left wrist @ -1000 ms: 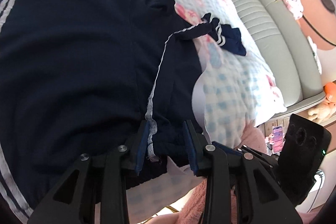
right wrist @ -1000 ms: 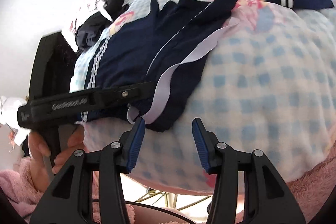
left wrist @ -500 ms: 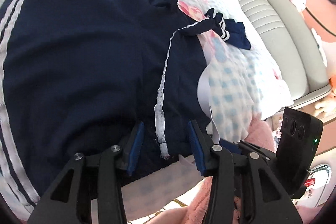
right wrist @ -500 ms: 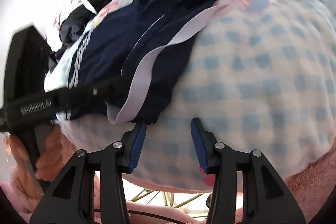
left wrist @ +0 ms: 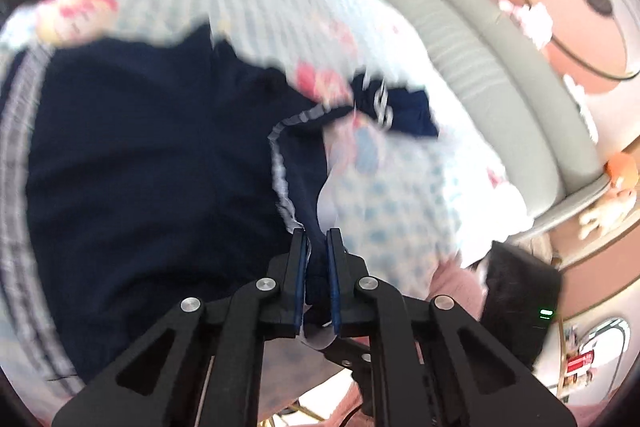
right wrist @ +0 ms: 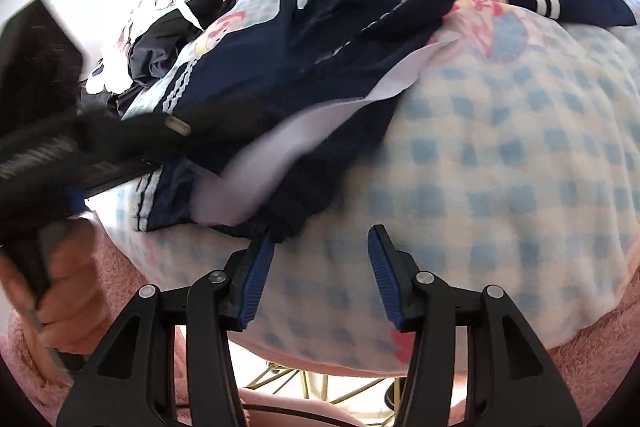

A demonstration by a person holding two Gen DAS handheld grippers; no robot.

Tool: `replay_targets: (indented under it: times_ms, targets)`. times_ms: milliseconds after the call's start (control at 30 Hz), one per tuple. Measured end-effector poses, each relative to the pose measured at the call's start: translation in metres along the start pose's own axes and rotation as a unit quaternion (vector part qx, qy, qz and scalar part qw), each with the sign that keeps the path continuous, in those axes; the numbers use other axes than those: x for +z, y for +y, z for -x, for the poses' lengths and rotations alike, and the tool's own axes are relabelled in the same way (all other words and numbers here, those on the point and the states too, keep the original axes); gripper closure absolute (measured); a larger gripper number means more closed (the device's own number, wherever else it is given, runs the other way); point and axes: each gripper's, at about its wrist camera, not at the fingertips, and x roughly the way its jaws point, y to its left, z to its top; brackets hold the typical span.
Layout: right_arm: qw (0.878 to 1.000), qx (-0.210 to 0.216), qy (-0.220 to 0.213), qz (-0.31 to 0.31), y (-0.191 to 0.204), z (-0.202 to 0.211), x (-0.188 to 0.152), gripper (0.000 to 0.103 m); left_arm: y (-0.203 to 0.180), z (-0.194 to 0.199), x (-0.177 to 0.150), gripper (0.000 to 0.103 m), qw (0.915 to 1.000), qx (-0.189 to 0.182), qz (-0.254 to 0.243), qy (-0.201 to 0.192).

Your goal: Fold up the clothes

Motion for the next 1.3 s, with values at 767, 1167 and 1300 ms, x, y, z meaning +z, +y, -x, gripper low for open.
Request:
replay_targets:
  times_ms: [767, 1167, 1300]
  targets:
    - [0.993, -0.059, 0.016, 0.105, 0.060, -0.030, 0.004, 0.044, 0.105, 0.085, -0.053, 0.094, 0.9869, 0.093, 0.112, -0.070]
    - [0.996, 0.006, 0.025, 0.088, 0.057, -0.021, 0.005, 0.044, 0.137, 0.078, -0.069, 0.091, 0.9835, 0.097, 0.144, -0.050]
    - [0.995, 0.092, 0.003, 0.048, 0.044, -0.001, 0.018, 0.044, 0.145, 0.076, -0.073, 0.066, 0.9811, 0.076, 0.171, -0.050]
